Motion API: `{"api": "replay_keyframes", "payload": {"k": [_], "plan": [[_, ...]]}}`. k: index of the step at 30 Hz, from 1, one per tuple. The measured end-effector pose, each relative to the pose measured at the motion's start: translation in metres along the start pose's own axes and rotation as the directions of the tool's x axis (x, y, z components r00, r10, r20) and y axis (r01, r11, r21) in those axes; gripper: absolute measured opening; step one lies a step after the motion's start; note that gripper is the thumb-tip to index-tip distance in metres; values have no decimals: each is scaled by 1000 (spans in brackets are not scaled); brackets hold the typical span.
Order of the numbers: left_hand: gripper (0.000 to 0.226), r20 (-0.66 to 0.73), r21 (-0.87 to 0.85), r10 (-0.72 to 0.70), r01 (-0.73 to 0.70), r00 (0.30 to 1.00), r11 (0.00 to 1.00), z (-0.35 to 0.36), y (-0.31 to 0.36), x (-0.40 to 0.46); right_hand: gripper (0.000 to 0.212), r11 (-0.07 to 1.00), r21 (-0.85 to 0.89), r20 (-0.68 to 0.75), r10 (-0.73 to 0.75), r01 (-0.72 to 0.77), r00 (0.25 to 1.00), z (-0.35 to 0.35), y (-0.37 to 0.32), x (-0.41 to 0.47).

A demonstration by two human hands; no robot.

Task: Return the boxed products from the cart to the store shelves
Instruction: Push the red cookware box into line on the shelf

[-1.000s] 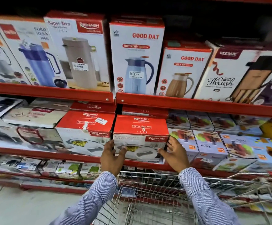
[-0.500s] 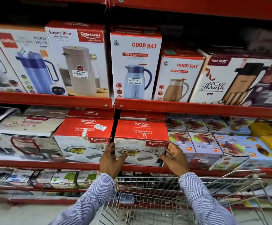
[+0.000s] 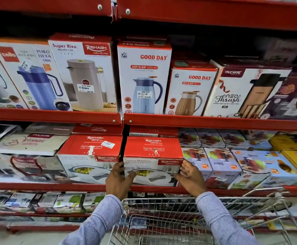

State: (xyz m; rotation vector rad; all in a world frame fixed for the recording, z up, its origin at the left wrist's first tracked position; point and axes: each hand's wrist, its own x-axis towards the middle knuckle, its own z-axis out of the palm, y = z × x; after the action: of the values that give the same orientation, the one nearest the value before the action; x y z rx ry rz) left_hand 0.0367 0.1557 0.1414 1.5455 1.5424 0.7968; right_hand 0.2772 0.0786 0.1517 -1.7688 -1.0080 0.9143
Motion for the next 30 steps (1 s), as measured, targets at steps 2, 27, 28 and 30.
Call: {"api": "replay_keyframes", "payload": {"k": [2, 27, 28, 30], "plan": [[61, 4, 5, 10, -10, 1000, 1000, -1, -1, -1, 71, 1000, -2, 3, 3, -3, 1000, 0, 0, 1], [82, -148, -50, 398, -408, 905, 911, -54, 144, 77, 71, 927, -162, -184, -365, 338, 913, 21, -162, 54], [82, -146, -58, 400, -411, 905, 910, -55, 144, 79, 70, 937, -138, -190, -343, 321, 920, 20, -162, 56], [82, -151, -49, 398, -409, 905, 911, -55, 143, 79, 69, 945, -121, -197, -322, 303, 926, 19, -163, 59]]}}
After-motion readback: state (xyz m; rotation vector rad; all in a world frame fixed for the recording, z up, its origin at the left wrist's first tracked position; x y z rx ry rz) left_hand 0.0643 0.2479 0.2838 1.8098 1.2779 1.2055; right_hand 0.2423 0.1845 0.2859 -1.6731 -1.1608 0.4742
